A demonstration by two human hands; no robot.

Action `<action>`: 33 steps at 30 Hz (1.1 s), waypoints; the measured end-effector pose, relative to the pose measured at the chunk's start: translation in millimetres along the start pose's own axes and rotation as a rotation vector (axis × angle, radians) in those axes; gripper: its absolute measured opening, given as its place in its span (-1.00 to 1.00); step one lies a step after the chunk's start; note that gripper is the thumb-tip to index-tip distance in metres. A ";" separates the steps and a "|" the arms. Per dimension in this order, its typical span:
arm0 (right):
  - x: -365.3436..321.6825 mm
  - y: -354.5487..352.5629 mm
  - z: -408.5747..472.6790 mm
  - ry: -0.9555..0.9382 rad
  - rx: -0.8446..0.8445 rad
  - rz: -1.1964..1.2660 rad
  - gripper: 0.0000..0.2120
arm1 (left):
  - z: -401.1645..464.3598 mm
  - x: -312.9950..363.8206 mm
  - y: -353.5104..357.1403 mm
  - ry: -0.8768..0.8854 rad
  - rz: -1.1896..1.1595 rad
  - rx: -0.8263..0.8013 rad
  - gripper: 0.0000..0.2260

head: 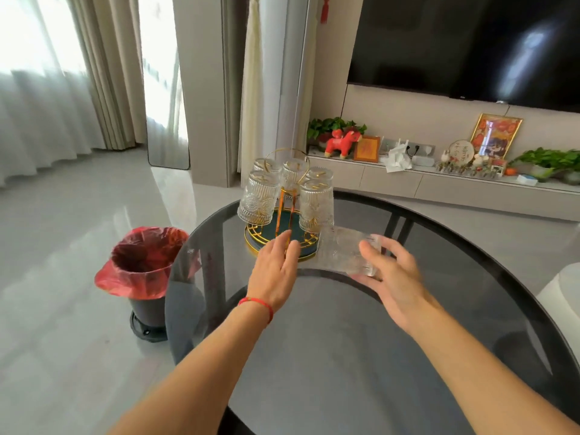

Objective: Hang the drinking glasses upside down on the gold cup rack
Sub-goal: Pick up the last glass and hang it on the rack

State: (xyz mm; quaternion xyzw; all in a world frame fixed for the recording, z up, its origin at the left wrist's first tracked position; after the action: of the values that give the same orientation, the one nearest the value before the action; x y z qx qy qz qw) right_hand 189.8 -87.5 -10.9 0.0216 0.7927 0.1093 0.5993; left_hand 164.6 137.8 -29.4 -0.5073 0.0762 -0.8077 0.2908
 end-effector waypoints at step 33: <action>-80.8 195.7 73.3 -0.620 0.168 -1.634 -0.50 | -5.7 -45.6 36.0 0.126 0.698 -0.319 -0.32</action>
State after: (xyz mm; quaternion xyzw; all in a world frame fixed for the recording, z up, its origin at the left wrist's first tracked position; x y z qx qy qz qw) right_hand 263.5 100.8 85.7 -0.4800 0.3672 -0.4235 0.6748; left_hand 188.3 132.2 -82.6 -0.4391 0.3867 -0.6677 0.4603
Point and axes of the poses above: each hand's wrist, its own z-axis towards the middle knuckle, its own y-axis out of the palm, x = y × z, the point moved 9 cm from there along z, towards the middle knuckle, and after that the axes turned 13 degrees about y, right-handed, at the moved point
